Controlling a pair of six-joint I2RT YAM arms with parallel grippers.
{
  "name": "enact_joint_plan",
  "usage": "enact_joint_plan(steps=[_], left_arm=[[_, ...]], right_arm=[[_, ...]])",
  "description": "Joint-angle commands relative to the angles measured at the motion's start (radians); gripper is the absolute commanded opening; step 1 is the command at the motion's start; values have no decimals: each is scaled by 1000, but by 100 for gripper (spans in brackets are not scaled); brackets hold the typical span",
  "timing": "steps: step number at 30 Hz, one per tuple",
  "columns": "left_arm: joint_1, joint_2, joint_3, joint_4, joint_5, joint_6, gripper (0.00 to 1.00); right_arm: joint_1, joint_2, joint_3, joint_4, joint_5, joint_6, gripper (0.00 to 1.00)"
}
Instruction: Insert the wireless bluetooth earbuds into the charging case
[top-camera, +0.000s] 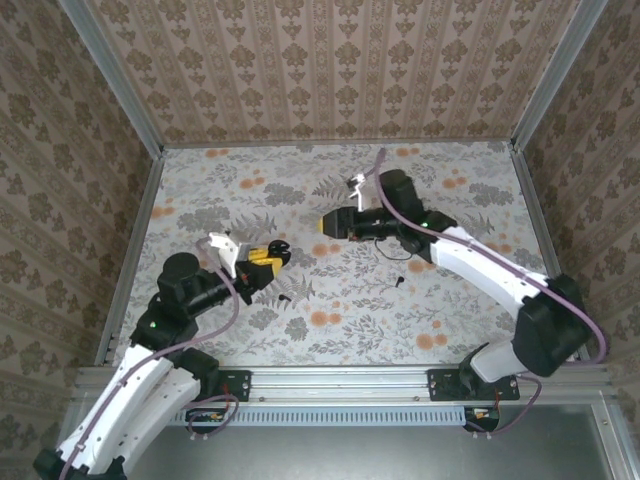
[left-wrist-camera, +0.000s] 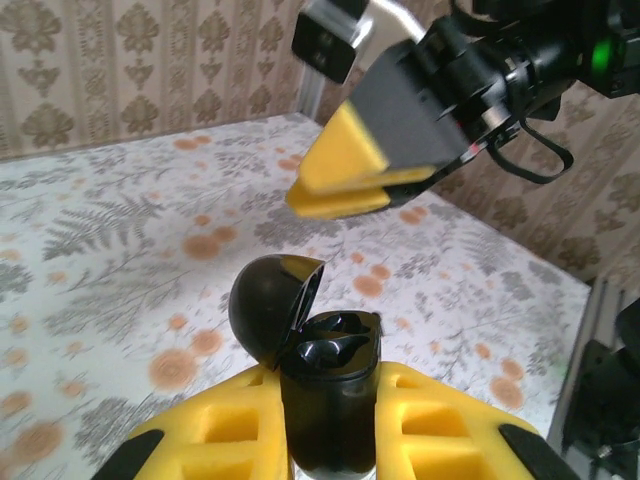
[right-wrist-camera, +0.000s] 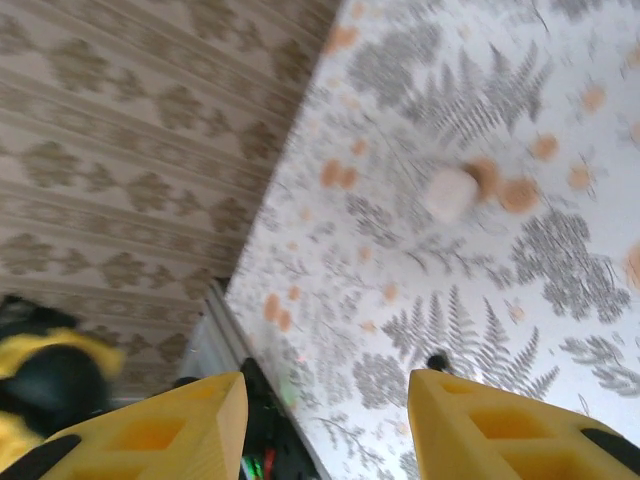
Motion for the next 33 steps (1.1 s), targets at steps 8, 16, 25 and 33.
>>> enact_joint_plan(steps=[8,16,25,33], left_arm=[[11,-173,61,-261,-201,90,0],[11,-270,88,-353,-230,103,0],[12,-328,90,-395,-246,101,0],[11,-335,91,-403,-241,104,0]], right_arm=[[219,298,185,-247,173,-223,43],[353,471,396,-509,363,-482,40],[415,635,585,-623,429,-609,40],[416,704,665,-678,449,-655,41]])
